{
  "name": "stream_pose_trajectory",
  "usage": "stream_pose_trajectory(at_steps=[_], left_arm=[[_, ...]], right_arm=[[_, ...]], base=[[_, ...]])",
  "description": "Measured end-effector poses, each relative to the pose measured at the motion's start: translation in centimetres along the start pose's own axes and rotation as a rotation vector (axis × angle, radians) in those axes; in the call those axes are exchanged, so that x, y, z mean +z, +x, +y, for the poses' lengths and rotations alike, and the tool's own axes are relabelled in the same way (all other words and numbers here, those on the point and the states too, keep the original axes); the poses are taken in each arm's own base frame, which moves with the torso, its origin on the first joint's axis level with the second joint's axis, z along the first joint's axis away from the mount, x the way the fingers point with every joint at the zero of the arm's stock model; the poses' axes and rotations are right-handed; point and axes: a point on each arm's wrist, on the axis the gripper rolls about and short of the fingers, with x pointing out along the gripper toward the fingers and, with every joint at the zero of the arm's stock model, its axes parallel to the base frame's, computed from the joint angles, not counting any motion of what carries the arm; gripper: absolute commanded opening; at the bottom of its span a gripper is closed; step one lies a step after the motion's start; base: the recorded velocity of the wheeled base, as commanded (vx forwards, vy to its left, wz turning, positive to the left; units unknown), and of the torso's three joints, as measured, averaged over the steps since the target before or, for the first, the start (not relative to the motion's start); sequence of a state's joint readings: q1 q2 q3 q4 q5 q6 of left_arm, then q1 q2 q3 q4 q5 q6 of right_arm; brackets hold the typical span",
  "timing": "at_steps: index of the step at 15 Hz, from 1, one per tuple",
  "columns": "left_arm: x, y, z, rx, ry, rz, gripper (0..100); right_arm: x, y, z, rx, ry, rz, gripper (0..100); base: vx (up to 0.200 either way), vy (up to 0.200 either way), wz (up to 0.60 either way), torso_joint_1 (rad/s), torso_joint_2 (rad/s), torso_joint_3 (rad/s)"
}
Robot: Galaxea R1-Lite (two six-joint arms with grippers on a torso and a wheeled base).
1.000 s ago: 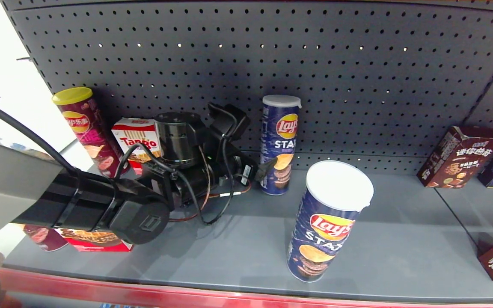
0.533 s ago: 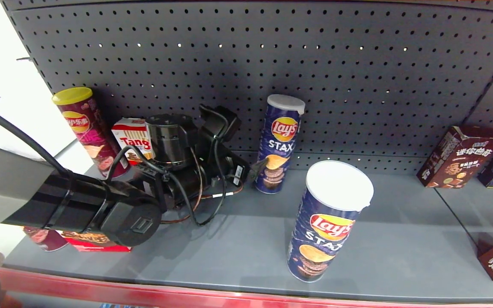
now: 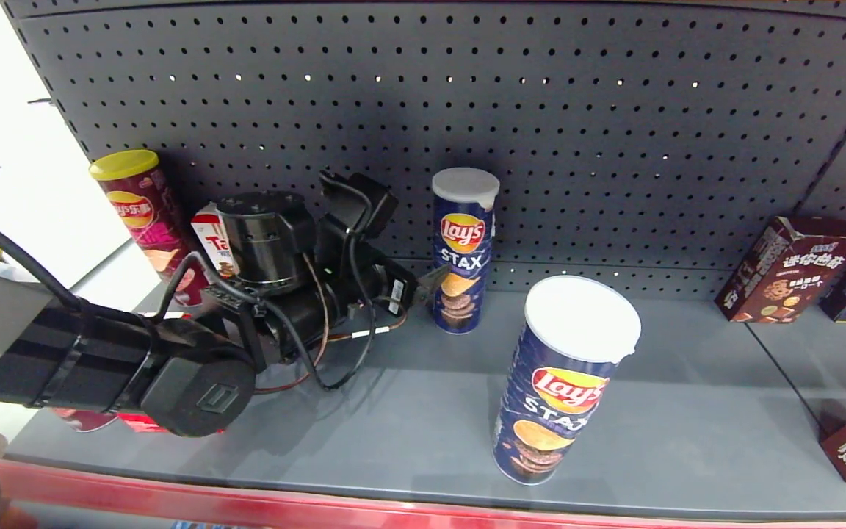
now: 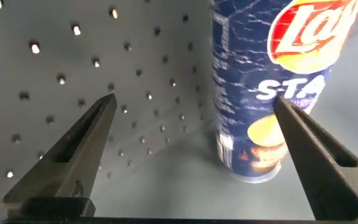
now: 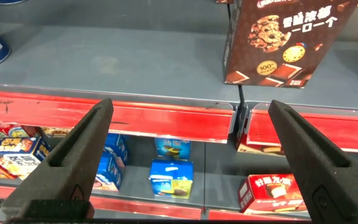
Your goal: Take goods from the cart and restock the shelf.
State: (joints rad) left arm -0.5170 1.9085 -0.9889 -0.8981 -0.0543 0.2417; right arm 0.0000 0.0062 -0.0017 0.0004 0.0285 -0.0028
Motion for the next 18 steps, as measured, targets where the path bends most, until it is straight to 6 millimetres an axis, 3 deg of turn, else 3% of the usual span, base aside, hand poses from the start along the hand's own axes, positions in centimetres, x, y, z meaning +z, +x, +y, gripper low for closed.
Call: stream_pose_trajectory(at_steps=[8, 18], left_arm=[[-1.1, -1.4, 0.0, 0.129, 0.061, 0.091, 100], [-3.3, 2.9, -0.2, 0.234, 0.076, 0.218, 100]], right_arm=[[0.0, 0.0, 0.0, 0.000, 0.000, 0.000, 100], [0.0, 0.0, 0.0, 0.000, 0.000, 0.000, 100]], base=[[0.000, 0.000, 0.00, 0.000, 0.00, 0.000], [0.000, 0.000, 0.00, 0.000, 0.00, 0.000]])
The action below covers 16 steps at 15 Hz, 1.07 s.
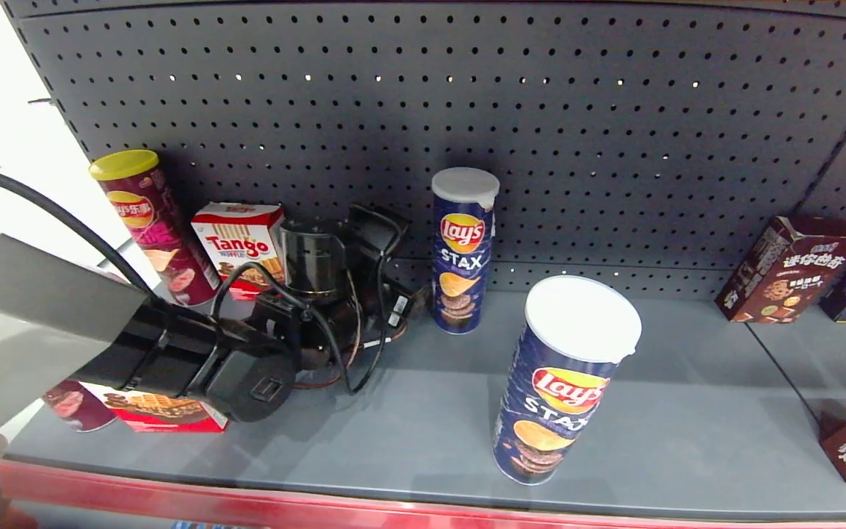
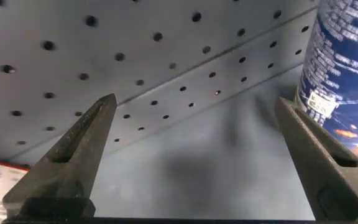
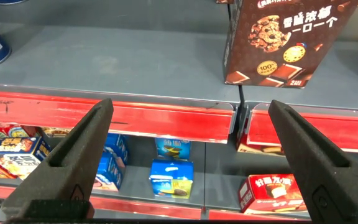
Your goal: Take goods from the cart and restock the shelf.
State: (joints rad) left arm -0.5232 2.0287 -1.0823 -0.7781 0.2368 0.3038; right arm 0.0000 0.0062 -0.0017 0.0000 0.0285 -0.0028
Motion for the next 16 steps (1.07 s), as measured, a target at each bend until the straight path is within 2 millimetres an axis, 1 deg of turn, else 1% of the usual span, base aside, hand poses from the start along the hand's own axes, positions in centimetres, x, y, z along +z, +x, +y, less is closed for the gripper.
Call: stream_pose_trajectory(at_steps=[5, 9, 16], left_arm=[[-0.6, 0.6, -1.1, -0.022, 0.004, 0.013, 100], [-0.5, 0.7, -2.1, -0.046, 0.010, 0.018, 100], [0.2, 1.0, -2.7, -0.062, 0.014, 0.009, 100]], right_arm=[[0.0, 0.0, 0.0, 0.000, 0.000, 0.000, 100], [0.0, 0.0, 0.0, 0.000, 0.000, 0.000, 100], [0.0, 0.0, 0.0, 0.000, 0.000, 0.000, 100]], base=[[0.000, 0.000, 0.00, 0.000, 0.00, 0.000], [0.000, 0.000, 0.00, 0.000, 0.00, 0.000], [0.000, 0.000, 0.00, 0.000, 0.00, 0.000]])
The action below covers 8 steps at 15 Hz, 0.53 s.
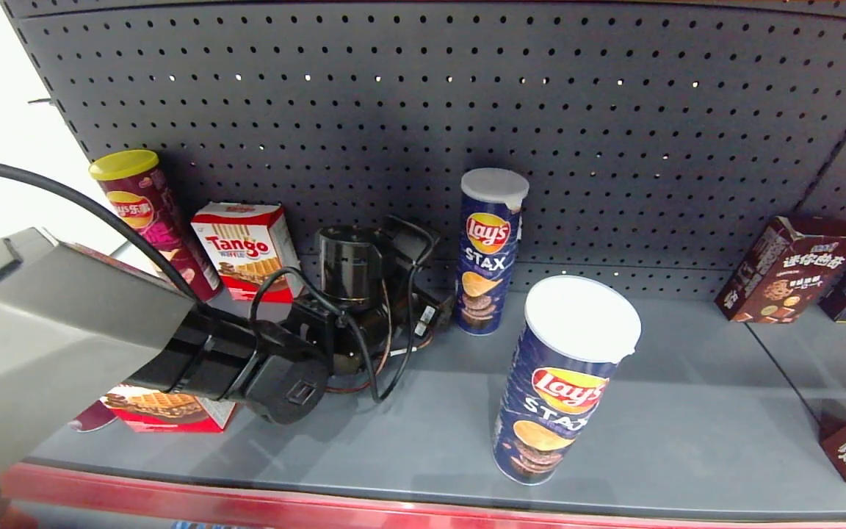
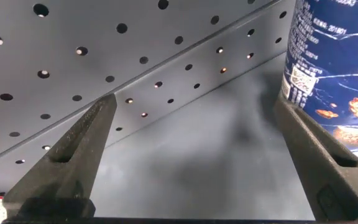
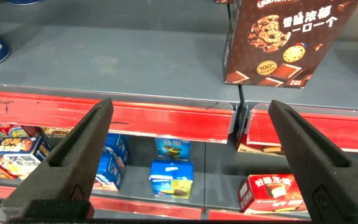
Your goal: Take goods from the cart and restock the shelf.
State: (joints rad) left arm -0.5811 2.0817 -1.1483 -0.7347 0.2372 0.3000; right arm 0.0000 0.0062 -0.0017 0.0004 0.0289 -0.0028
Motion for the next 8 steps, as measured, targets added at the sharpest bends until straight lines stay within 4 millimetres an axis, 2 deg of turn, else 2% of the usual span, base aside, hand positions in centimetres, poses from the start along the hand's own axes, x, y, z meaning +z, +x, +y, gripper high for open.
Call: stream_pose_trajectory(at_steps=[8], left_arm=[[0.05, 0.02, -0.12, -0.003, 0.002, -0.003, 100]], right_arm=[[0.00, 0.00, 0.00, 0.000, 0.000, 0.000, 100]], base=[[0.000, 0.000, 0.00, 0.000, 0.00, 0.000]])
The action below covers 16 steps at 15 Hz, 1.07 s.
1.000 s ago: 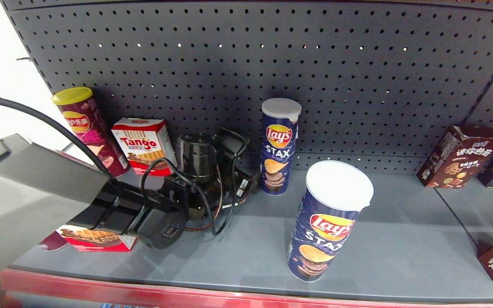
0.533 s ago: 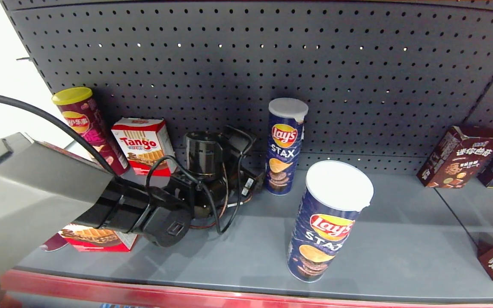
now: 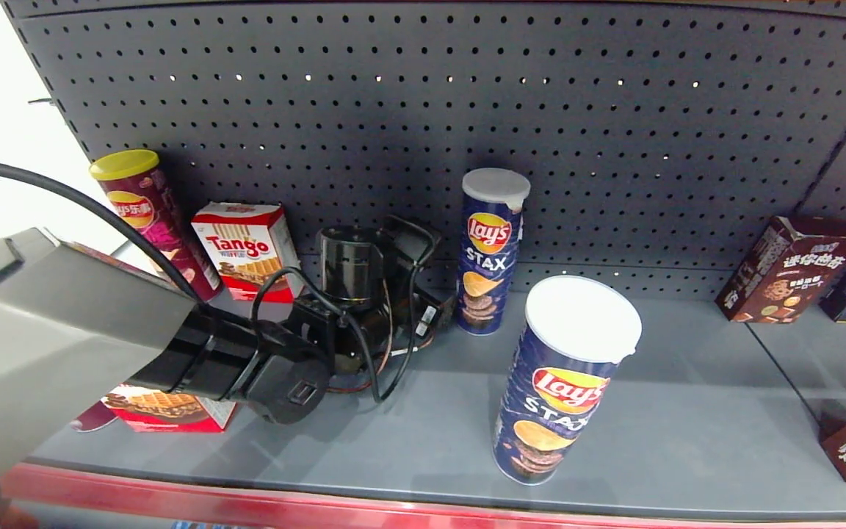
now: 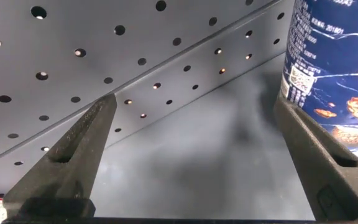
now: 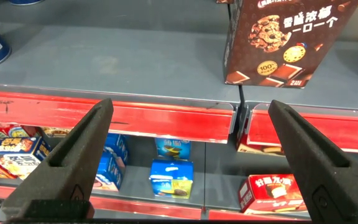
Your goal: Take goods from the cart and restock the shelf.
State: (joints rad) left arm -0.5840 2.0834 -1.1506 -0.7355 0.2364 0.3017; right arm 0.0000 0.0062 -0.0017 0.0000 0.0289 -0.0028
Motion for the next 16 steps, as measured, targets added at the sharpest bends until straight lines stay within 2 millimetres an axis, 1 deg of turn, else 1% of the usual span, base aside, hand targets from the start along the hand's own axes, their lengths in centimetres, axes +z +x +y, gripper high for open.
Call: stream_pose_trajectory(at_steps=[6, 8, 11, 13, 15, 16], left_arm=[[0.1, -0.2, 0.0, 0.001, 0.000, -0.006, 100], [0.2, -0.8, 0.2, 0.000, 0.001, -0.004, 100], [0.6, -2.9, -0.1, -0.002, -0.004, -0.014, 100], [1.8, -5.1, -0.1, 0.023, -0.024, -0.052, 100], [2.9, -8.2, -0.1, 0.020, -0.033, -0.086, 100], [3.1, -9.7, -0.2, 0.020, -0.033, -0.093, 100]], right_arm=[[0.0, 0.0, 0.0, 0.000, 0.000, 0.000, 100], [0.0, 0.0, 0.0, 0.000, 0.000, 0.000, 100], [0.0, 0.0, 0.0, -0.001, 0.000, 0.000, 100], [0.0, 0.0, 0.0, 0.000, 0.000, 0.000, 100], [0.0, 0.0, 0.0, 0.000, 0.000, 0.000, 100], [0.0, 0.0, 0.0, 0.000, 0.000, 0.000, 100]], base=[[0.000, 0.000, 0.00, 0.000, 0.00, 0.000], [0.000, 0.000, 0.00, 0.000, 0.00, 0.000], [0.000, 0.000, 0.00, 0.000, 0.00, 0.000], [0.000, 0.000, 0.00, 0.000, 0.00, 0.000], [0.000, 0.000, 0.00, 0.000, 0.00, 0.000], [0.000, 0.000, 0.00, 0.000, 0.00, 0.000]])
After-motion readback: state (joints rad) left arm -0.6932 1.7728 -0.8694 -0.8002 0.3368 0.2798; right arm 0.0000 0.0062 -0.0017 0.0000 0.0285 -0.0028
